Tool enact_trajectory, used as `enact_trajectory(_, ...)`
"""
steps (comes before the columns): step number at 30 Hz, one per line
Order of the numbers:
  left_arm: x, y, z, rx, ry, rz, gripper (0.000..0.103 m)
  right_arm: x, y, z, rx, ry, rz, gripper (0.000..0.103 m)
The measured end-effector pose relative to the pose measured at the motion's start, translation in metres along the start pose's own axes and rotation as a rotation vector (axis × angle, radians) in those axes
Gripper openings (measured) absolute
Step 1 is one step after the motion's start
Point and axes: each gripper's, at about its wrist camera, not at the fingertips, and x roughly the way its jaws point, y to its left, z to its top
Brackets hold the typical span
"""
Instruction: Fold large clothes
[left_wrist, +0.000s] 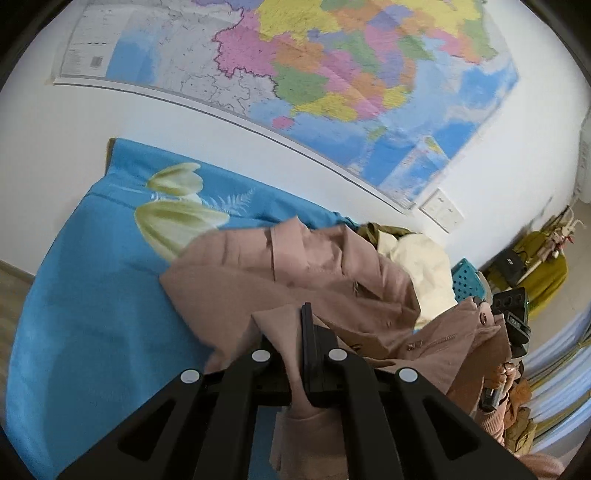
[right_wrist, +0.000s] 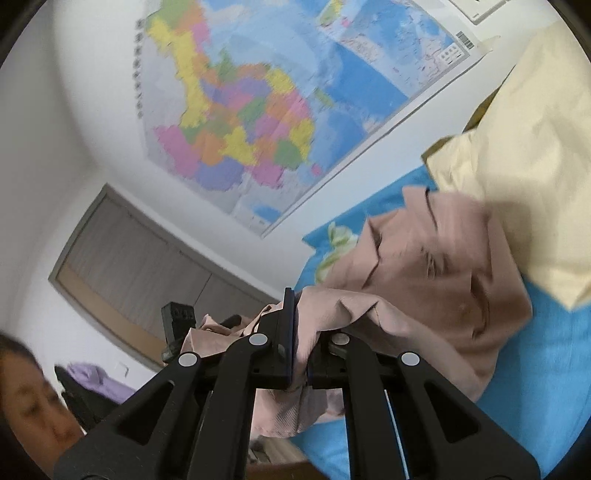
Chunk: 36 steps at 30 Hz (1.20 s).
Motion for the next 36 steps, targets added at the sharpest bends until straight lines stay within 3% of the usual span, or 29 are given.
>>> enact_trajectory(8, 0.074, 0.014, 0.08, -0.055, 0.136, 0.059, 0.002, 0.033, -0.062, 0.055, 0.136, -0.018, -0.107, 0.005)
enact_trajectory(11, 0.115, 0.025, 0.099, -0.091, 0.213, 0.114, 0.003, 0.044, -0.087, 0.065, 0.192, -0.015, -0.153, 0.005)
enact_trajectory(14, 0.147, 0.037, 0.104, -0.11, 0.278, 0.148, 0.005, 0.06, -0.115, 0.072, 0.247, 0.018, -0.216, 0.012)
enact_trajectory(16, 0.157, 0.044, 0.102, -0.131, 0.305, 0.145, 0.009, 0.066, -0.121, 0.072, 0.253, 0.029, -0.259, 0.027)
enact_trajectory(17, 0.159, 0.047, 0.101, -0.133, 0.316, 0.123, 0.016, 0.068, -0.12, 0.072, 0.237, 0.037, -0.26, 0.033)
enact_trajectory(18, 0.158, 0.048, 0.1, -0.132, 0.317, 0.102, 0.023, 0.067, -0.116, 0.072, 0.212, 0.04, -0.262, 0.053)
enact_trajectory(19, 0.155, 0.049, 0.099, -0.127, 0.312, 0.075, 0.027, 0.065, -0.109, 0.072, 0.181, 0.034, -0.268, 0.064)
enact_trajectory(21, 0.144, 0.048, 0.097, -0.11, 0.287, 0.046, 0.056, 0.059, -0.092, 0.071, 0.096, 0.019, -0.289, 0.068)
enact_trajectory(23, 0.127, 0.043, 0.093, -0.055, 0.234, 0.029, 0.063, 0.054, -0.074, 0.067, -0.01, 0.006, -0.346, 0.075)
enact_trajectory(26, 0.113, 0.028, 0.083, 0.036, 0.209, 0.015, 0.069, 0.058, -0.048, 0.054, -0.192, 0.031, -0.44, 0.075)
enact_trajectory(29, 0.124, 0.009, 0.073, 0.152, 0.232, 0.097, 0.07, 0.078, -0.034, 0.039, -0.358, 0.084, -0.554, 0.076)
enact_trajectory(32, 0.149, 0.007, 0.07, 0.173, 0.299, 0.168, 0.066, 0.108, -0.036, 0.031, -0.489, 0.116, -0.722, 0.078)
enact_trajectory(33, 0.161, 0.008, 0.07, 0.176, 0.32, 0.217, 0.052, 0.119, -0.04, 0.032, -0.524, 0.117, -0.79, 0.076)
enact_trajectory(35, 0.176, 0.01, 0.072, 0.187, 0.334, 0.272, 0.034, 0.129, -0.048, 0.033, -0.545, 0.123, -0.835, 0.068)
enact_trajectory(36, 0.182, 0.01, 0.074, 0.19, 0.329, 0.276, 0.018, 0.135, -0.052, 0.033, -0.568, 0.129, -0.871, 0.047)
